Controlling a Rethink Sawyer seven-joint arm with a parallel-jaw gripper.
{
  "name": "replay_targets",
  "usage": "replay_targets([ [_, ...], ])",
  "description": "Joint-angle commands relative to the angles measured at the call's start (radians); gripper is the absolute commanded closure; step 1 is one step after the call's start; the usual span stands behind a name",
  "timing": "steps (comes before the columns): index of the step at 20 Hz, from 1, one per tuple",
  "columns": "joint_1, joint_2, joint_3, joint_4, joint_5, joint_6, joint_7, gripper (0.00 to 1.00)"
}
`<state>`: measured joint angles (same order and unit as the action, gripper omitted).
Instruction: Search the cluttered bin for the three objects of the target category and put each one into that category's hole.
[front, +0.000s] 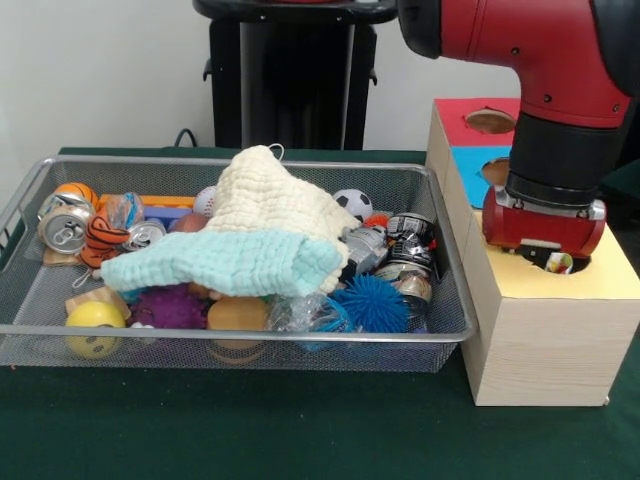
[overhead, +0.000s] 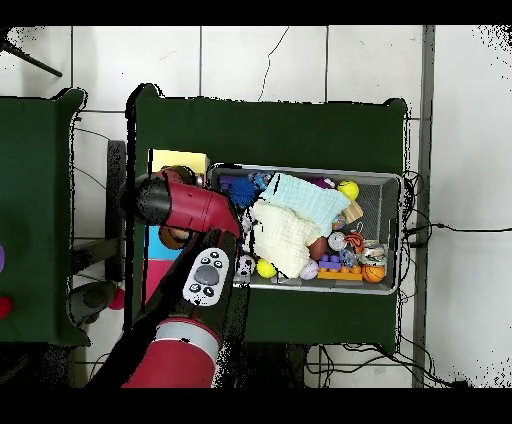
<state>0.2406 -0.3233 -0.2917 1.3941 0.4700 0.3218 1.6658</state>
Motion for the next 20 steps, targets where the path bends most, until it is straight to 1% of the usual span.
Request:
replay_targets([
  [1, -0.040, 0.082, -0.095, -0.033, -0.104, 0.121, 0.103, 1.00],
  [2, -0.042, 0.082, -0.094, -0.038, -0.114, 0.128, 0.099, 1.00],
  [4, -0.046, 0.078, -0.090, -0.047, -0.135, 0.185, 0.089, 1.00],
  [7, -0.079, 0.028, -0.031, -0.021, -0.127, 0.317, 0.094, 1.00],
  [9, -0.093, -0.006, -0.005, -0.007, -0.131, 0.377, 0.085, 1.00],
  [14, -0.103, -0.065, 0.005, 0.012, -0.130, 0.475, 0.090, 1.00],
  [17, -0.117, -0.097, 0.025, 0.020, -0.125, 0.540, 0.085, 1.00],
  [20, -0.124, -0.129, 0.034, 0.037, -0.121, 0.575, 0.089, 1.00],
])
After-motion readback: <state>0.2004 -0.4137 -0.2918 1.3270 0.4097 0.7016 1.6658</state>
